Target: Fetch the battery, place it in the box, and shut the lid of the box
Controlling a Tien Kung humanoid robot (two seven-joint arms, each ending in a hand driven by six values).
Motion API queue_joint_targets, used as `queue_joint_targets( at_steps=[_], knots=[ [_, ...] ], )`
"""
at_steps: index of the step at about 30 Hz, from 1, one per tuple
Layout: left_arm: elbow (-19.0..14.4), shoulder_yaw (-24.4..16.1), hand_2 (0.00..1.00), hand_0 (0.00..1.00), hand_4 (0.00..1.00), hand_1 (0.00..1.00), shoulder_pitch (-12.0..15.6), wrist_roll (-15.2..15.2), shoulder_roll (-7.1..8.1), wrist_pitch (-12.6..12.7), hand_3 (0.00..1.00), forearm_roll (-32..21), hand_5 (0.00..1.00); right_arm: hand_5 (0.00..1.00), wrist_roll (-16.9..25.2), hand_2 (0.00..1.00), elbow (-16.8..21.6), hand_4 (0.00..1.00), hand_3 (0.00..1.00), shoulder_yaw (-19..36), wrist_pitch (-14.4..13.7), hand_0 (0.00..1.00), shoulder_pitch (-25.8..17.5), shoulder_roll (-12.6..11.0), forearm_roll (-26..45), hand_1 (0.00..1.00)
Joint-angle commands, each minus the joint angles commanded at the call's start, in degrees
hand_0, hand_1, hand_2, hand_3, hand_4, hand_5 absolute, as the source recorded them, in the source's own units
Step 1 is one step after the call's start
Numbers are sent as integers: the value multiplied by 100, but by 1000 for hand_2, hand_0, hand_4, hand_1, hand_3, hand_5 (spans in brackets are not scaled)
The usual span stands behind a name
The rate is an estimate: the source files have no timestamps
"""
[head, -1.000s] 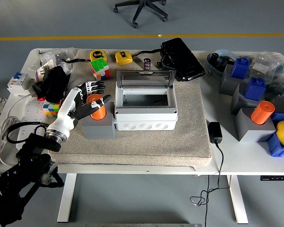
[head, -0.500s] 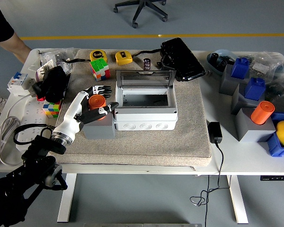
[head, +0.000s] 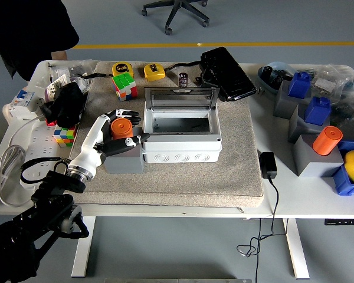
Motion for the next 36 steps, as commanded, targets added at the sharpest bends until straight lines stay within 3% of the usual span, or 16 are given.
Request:
queue_joint_targets(
  at_steps=[3,4,9,10,15,16,21,22,27,28,33,34,36],
  knots=[
    [43,2,470,549,907,484,-36,-41,-56,12,497,-125,2,577,16,674,0,998,592,14,-18,631,-4,3,0,661],
    [55,1,408,472,882,418,-43,-44,-69,10,439,-152,2,577,18,674,0,998,592,16,-21,631,-6,4,0,660],
    [127,4,408,472,882,418,-80,-16,-124,-38,439,-267,2,577,41,674,-2,998,592,12,-37,631,-3,20,7,660],
    [139,-1,359,384,857,357,-85,-13,-131,-49,388,-290,2,577,45,673,-2,998,591,11,-39,630,2,22,6,660],
    [195,-7,359,384,857,357,-120,-17,-184,-82,388,-407,2,577,85,673,-4,998,591,23,-69,630,16,38,15,660],
    [208,-7,314,309,789,301,-134,-17,-196,-87,332,-421,2,576,93,671,-3,998,591,28,-76,625,18,38,13,660],
    [267,-8,314,309,789,301,-180,-22,-240,-108,332,-468,2,576,141,671,0,998,591,34,-115,625,22,33,15,660],
    [276,-11,208,244,524,215,-185,-22,-248,-114,220,-476,2,577,153,668,1,998,591,34,-124,619,22,32,17,650],
    [299,-21,208,244,524,215,-201,-12,-276,-173,220,-473,2,577,216,668,1,998,591,16,-153,619,25,40,34,650],
    [296,-21,158,237,195,149,-209,-10,-280,-180,178,-464,2,576,232,667,2,998,584,15,-159,612,28,40,37,649],
    [250,-11,158,237,195,149,-254,-19,-275,-191,178,-357,2,576,249,667,1,998,584,28,-170,612,34,45,40,649],
    [232,-16,155,229,134,135,-261,-16,-270,-194,180,-343,2,574,248,663,0,998,585,29,-170,610,36,45,40,647],
    [154,-63,155,229,134,135,-274,4,-250,-208,180,-306,2,574,256,663,3,998,585,44,-178,610,35,41,40,647]
  ],
)
